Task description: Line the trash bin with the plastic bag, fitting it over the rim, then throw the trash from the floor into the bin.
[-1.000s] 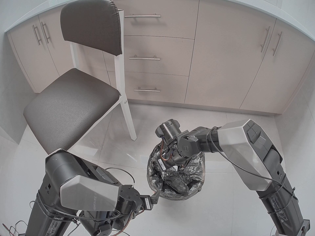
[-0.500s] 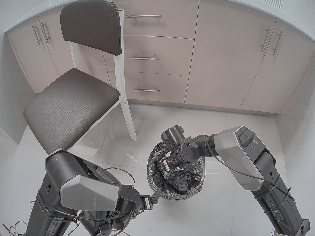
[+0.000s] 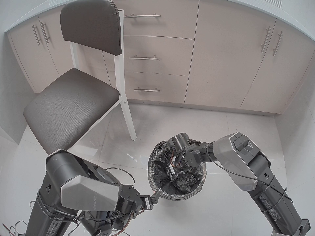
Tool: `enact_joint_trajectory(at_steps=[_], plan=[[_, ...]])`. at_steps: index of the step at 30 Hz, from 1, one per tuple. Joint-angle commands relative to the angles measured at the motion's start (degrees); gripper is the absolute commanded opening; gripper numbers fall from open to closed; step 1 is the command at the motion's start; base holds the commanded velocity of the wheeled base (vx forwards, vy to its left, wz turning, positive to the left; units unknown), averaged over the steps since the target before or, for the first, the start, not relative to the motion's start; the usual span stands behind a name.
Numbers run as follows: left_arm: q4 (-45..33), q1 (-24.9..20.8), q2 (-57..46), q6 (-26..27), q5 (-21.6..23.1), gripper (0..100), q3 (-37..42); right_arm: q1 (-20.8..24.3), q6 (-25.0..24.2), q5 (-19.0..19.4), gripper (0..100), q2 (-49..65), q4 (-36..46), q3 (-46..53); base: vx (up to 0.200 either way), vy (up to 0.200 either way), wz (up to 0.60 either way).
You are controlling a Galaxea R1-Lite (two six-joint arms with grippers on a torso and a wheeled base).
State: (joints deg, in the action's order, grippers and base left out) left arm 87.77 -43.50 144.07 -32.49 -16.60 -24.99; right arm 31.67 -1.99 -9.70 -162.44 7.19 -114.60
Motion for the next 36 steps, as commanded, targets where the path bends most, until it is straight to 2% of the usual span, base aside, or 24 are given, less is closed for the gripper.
enact_joint_trajectory(at_steps=[1,36], plan=[[0.0,0.0,0.1,0.0,0.0,100,0.0,-0.6,0.0,0.0,0,-1.7,-0.2,0.0,0.000,0.000,0.00],[0.0,0.0,0.2,0.1,0.0,100,0.2,-2.4,0.0,0.7,0,-8.2,-4.7,0.0,0.000,0.000,0.00]])
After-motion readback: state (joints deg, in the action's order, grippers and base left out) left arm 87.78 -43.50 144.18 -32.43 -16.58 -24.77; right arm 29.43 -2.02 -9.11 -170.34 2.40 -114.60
